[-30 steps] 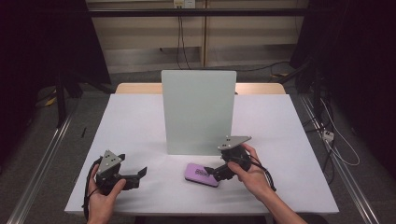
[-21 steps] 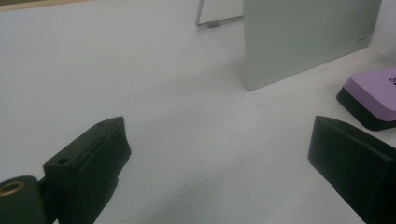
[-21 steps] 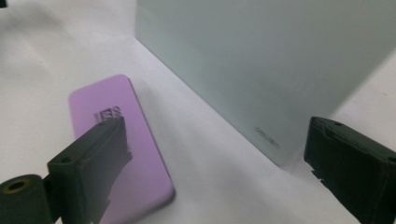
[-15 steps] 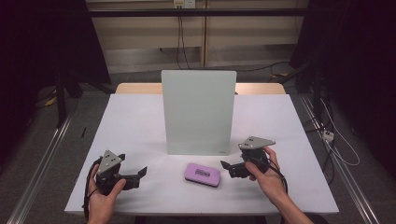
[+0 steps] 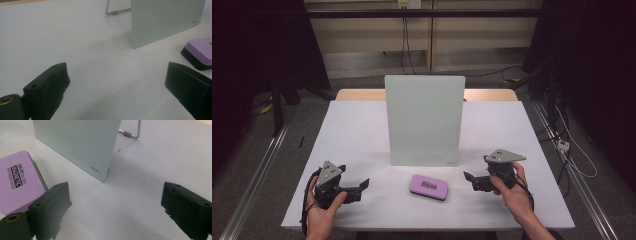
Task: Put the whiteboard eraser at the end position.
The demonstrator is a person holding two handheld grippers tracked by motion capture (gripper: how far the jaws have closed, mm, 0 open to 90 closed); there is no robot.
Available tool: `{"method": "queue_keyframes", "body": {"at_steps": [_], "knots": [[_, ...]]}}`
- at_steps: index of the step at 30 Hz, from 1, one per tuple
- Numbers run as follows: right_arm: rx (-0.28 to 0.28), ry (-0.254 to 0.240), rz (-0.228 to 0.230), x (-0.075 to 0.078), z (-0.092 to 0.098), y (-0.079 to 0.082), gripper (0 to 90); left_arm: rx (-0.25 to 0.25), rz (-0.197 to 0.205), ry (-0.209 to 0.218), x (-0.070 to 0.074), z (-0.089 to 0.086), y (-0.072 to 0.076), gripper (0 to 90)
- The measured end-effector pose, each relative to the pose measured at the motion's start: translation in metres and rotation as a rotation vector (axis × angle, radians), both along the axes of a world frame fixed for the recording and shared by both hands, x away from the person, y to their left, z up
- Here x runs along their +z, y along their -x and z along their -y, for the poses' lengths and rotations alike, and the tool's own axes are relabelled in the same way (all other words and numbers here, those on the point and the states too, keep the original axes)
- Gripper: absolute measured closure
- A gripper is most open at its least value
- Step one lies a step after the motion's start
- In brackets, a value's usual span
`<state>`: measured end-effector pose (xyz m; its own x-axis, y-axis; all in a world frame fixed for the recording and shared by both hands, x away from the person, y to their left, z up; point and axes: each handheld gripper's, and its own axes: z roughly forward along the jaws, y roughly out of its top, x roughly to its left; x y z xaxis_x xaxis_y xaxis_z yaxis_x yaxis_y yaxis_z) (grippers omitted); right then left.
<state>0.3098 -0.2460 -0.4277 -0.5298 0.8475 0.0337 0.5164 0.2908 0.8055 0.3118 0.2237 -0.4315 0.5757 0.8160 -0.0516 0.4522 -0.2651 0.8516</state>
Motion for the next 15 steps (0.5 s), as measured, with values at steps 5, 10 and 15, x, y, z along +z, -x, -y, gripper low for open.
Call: {"method": "queue_keyframes", "body": {"at_steps": [5, 10, 15], "knots": [[-0.024, -0.007, 0.008, -0.003, 0.010, 0.004, 8.3, 0.006, 0.001, -0.003, 0.000, 0.000, 0.000, 5.1], [-0.048, -0.016, 0.033, -0.006, 0.018, 0.013, 8.3, 0.015, 0.004, 0.009, 0.001, -0.001, 0.001, 5.4], [-0.075, -0.027, 0.061, -0.011, 0.027, 0.023, 8.3, 0.014, 0.006, 0.013, 0.002, -0.003, 0.002, 5.3]]}}
